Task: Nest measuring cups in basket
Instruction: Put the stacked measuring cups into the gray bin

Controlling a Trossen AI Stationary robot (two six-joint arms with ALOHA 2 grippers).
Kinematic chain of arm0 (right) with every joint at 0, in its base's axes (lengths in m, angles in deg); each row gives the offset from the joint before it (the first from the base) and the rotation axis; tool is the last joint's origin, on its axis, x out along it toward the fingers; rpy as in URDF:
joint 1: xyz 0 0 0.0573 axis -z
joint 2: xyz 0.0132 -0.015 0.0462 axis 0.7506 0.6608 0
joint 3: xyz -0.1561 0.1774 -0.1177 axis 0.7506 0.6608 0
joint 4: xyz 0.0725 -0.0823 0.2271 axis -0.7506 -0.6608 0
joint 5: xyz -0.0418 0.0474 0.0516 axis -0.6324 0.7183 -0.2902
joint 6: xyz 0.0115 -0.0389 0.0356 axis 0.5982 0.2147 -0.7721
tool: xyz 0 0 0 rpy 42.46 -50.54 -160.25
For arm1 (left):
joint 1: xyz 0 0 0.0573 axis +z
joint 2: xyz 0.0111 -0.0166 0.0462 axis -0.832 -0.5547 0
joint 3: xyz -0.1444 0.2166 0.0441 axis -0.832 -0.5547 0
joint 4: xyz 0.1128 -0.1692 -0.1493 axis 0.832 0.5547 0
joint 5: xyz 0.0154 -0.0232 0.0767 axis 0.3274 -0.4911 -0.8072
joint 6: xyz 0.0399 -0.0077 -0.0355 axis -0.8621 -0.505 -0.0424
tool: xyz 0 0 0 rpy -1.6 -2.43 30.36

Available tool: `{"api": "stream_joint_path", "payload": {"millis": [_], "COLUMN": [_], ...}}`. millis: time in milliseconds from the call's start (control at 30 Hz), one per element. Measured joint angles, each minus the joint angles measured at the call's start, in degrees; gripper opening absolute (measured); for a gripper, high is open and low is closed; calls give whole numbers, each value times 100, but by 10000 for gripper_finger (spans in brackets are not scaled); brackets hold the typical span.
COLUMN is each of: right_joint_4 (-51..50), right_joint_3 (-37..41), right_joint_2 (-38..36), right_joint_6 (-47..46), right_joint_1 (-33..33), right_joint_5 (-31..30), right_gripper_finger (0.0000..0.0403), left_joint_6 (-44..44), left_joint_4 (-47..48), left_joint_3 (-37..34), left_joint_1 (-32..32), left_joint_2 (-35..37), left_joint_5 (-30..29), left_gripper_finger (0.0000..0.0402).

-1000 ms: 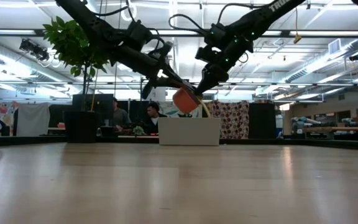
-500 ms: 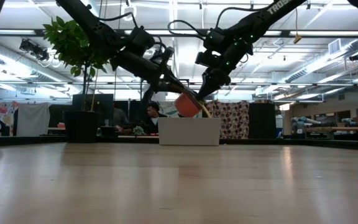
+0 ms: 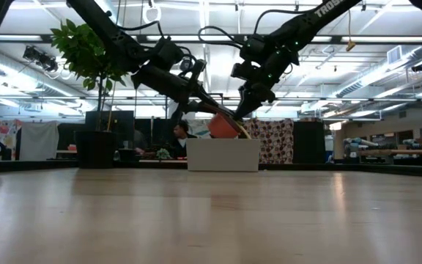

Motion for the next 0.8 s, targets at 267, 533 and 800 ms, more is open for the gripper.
{"api": "stream_joint_path", "payload": {"millis": [267,533,800], "right_joint_4": [26,-57,-148], "right_joint_3": [0,0,-2], "right_joint_2": [0,0,77], "right_joint_6": [190,198,325], "right_joint_1": [-2,0,7], "right_joint_5": [-89,-72,-46], "right_gripper_finger": [24,23,23], "left_joint_6": [-46,27,246], "left_joint_4": [79,46,-88], "left_joint_3": [-7,-6,-31], "left_joint_1": [24,30,128], "left_joint_2": [-2,-280,-424], "left_joint_5": [9,140,244], "left_gripper_finger": [67,67,67]}}
